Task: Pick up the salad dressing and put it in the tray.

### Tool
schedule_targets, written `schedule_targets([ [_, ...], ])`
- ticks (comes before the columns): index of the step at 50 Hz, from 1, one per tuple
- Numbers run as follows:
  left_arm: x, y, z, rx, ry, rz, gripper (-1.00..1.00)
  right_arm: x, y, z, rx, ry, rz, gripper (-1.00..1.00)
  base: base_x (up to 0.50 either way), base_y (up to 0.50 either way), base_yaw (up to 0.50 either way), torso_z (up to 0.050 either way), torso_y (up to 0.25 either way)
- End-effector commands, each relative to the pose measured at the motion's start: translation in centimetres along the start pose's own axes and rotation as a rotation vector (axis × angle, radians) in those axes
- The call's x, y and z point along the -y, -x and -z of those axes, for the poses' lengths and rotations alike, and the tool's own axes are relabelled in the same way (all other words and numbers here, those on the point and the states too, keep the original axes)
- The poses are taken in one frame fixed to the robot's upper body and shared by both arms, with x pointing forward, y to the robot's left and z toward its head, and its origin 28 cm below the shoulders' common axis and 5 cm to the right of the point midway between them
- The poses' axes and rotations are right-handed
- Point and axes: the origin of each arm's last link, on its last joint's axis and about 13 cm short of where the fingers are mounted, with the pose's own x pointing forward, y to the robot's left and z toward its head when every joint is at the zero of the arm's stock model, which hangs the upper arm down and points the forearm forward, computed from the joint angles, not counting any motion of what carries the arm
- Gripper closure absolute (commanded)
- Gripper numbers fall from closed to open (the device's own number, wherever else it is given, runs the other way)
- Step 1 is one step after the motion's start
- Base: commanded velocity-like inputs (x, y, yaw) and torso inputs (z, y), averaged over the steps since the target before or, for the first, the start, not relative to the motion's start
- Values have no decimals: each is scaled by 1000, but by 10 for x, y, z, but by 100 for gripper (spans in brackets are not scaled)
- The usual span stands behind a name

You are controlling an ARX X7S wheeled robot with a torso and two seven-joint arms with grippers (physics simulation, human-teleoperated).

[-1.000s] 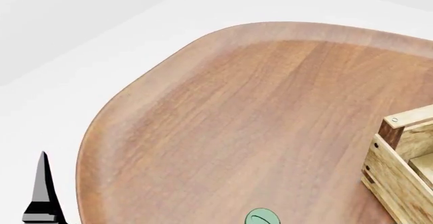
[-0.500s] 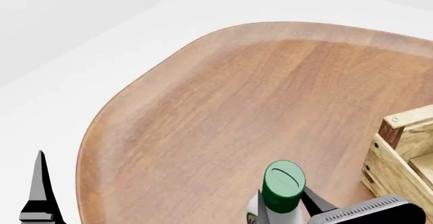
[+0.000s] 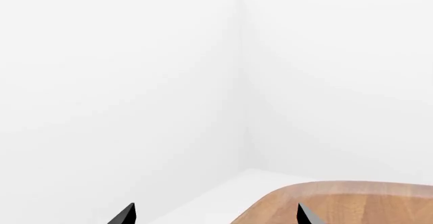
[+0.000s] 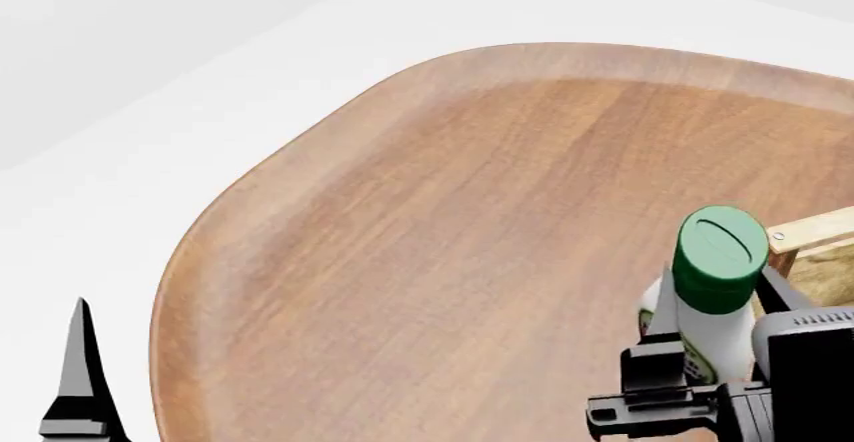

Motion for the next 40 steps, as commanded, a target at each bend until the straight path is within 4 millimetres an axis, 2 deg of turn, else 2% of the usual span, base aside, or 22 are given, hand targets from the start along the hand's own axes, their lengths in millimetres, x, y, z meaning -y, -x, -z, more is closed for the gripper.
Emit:
schedule_targets([
  [1, -2, -2, 0, 10, -8, -6, -100, 27, -15, -2, 6, 50, 168, 100, 0, 0, 0, 0, 0],
  [8, -2, -2, -1, 13, -8, -8, -100, 40, -27, 10, -26, 60, 238, 100, 0, 0, 0, 0, 0],
  [17, -2, -2, 0, 12, -8, -12, -100, 52, -37, 7, -24, 74, 306, 100, 0, 0, 0, 0, 0],
  [22, -2, -2, 0, 11, -8, -12, -100, 65, -46, 8, -46, 77, 372, 100, 0, 0, 0, 0, 2],
  [29, -1, -2, 0, 12, -9, -10, -100, 72, -47, 11, -60, 79, 403, 100, 0, 0, 0, 0, 0],
  [40, -2, -2, 0, 11, -11, -11, -100, 96, -52, 17, -97, 93, 518, 100, 0, 0, 0, 0, 1],
])
